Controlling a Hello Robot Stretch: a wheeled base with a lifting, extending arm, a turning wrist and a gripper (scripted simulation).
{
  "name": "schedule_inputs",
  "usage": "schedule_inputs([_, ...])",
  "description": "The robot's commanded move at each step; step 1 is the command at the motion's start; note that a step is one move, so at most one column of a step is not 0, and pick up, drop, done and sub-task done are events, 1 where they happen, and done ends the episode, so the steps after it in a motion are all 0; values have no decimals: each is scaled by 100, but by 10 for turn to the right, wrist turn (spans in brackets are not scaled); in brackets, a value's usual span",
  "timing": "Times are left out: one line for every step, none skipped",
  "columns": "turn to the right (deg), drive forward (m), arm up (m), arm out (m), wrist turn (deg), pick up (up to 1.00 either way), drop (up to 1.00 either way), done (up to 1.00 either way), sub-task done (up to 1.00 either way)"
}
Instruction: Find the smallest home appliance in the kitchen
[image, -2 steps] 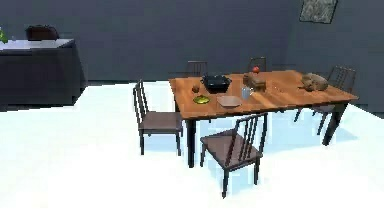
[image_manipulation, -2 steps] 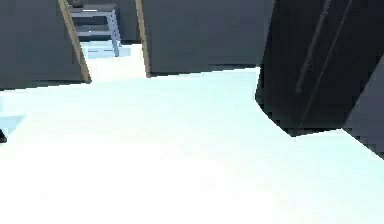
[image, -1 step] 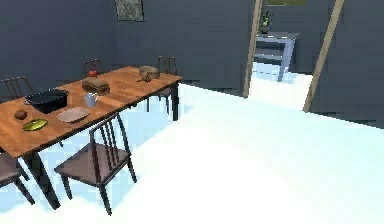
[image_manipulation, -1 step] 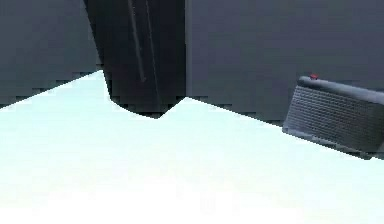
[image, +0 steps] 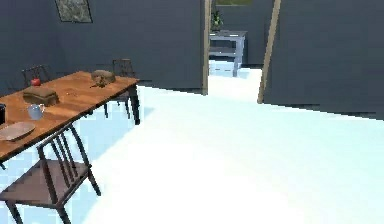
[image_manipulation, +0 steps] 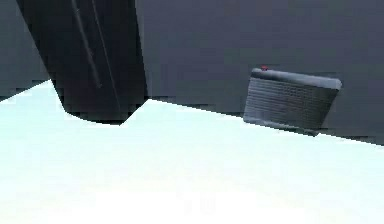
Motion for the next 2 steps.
schedule_inputs([0, 20, 0, 0, 0, 0, 0, 0, 0])
schedule_inputs([-450, 0, 0, 0, 0, 0, 0, 0, 0])
